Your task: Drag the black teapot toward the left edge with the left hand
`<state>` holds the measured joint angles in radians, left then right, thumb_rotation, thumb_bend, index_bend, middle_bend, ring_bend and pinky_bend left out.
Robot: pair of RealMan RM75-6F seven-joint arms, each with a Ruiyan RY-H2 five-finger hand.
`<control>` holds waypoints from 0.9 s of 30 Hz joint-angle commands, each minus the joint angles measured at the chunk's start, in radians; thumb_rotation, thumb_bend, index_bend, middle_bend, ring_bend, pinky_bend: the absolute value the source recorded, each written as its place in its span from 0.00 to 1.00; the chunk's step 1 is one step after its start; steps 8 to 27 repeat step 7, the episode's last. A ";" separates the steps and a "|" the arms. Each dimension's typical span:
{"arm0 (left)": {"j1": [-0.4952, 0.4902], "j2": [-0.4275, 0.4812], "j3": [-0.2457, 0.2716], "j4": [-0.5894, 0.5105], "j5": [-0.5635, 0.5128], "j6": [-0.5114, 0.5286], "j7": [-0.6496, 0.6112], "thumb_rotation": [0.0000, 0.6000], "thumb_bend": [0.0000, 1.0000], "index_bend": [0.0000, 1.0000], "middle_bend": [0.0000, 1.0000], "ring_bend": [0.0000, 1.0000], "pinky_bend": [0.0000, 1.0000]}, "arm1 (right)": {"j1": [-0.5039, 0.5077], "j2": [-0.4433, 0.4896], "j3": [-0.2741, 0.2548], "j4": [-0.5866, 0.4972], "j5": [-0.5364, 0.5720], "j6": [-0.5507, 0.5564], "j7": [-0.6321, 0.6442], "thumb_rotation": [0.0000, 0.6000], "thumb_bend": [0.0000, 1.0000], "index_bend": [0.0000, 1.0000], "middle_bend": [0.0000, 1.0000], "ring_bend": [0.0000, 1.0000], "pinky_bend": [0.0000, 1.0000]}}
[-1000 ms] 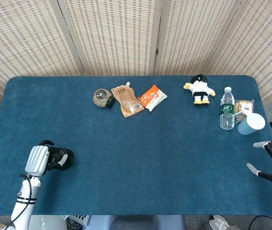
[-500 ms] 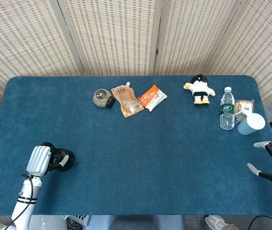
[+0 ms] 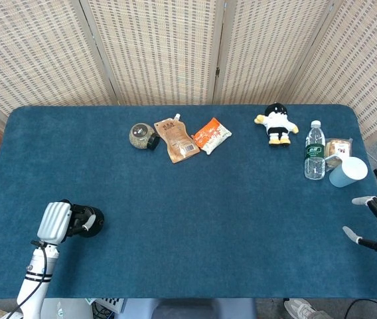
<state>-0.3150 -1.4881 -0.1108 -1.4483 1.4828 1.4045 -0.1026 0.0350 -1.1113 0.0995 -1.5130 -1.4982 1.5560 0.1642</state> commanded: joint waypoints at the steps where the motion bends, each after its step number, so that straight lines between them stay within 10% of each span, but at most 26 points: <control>1: 0.000 -0.001 0.001 0.001 0.001 0.000 -0.001 1.00 0.30 0.96 1.00 0.85 0.60 | 0.000 0.000 0.000 -0.001 0.000 0.000 -0.001 1.00 0.15 0.36 0.37 0.26 0.07; 27: 0.001 0.000 0.000 0.004 0.001 0.001 -0.004 1.00 0.31 0.96 1.00 0.85 0.60 | 0.000 0.001 0.000 -0.005 -0.002 0.002 -0.004 1.00 0.15 0.36 0.37 0.26 0.08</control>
